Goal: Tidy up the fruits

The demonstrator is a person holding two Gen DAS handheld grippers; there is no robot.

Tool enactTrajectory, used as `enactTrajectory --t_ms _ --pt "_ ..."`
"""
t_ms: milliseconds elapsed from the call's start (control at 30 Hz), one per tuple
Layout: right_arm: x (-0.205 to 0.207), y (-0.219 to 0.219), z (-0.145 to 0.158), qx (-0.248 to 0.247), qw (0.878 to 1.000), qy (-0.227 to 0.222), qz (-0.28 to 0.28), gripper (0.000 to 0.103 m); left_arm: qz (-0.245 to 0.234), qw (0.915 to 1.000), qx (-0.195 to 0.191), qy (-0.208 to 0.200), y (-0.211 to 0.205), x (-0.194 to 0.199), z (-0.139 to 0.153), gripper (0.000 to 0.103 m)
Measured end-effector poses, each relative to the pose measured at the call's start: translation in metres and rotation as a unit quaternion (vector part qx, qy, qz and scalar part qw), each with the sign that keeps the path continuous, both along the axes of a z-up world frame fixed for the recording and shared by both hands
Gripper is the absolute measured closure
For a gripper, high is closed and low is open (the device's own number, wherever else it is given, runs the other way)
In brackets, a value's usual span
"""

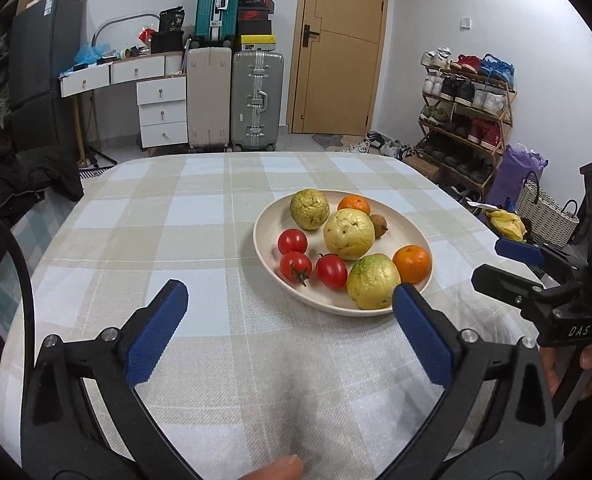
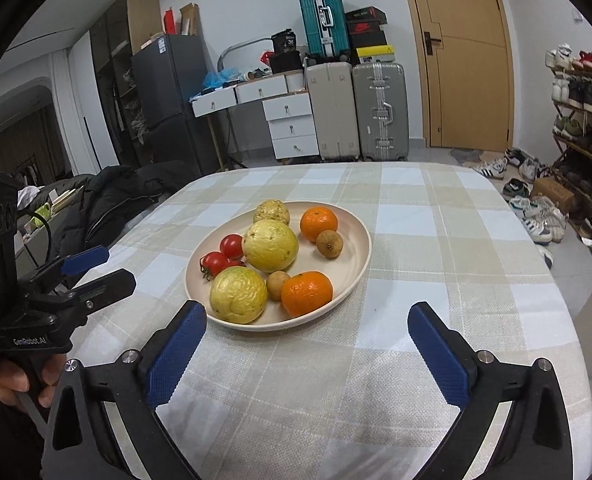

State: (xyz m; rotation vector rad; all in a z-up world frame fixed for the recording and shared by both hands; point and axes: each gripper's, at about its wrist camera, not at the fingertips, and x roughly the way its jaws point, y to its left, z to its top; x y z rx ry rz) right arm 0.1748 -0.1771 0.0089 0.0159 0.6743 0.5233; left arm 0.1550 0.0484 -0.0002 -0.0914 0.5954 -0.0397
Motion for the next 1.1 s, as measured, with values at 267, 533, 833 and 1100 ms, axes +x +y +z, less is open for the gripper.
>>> enactTrajectory --t_ms 267,533,833,1100 --pt "-0.018 0.003 0.005 0.003 0.999 -0.030 0.019 0.000 0.002 0.9998 0.005 -0.017 0.001 -0.024 0.005 0.001" --pt "-0.030 0.005 0.006 -0.008 0.998 -0.053 0.029 0.000 0.004 0.9987 0.006 -0.051 -0.004 -0.039 0.010 0.001" --pt "-0.039 -0.002 0.010 0.019 0.996 -0.077 0.035 0.000 0.002 0.9982 0.010 -0.059 -0.007 -0.044 0.007 0.001" --pt "-0.044 -0.006 0.010 0.028 0.995 -0.086 0.032 0.000 -0.005 0.9981 0.018 -0.059 -0.012 -0.043 0.006 0.001"
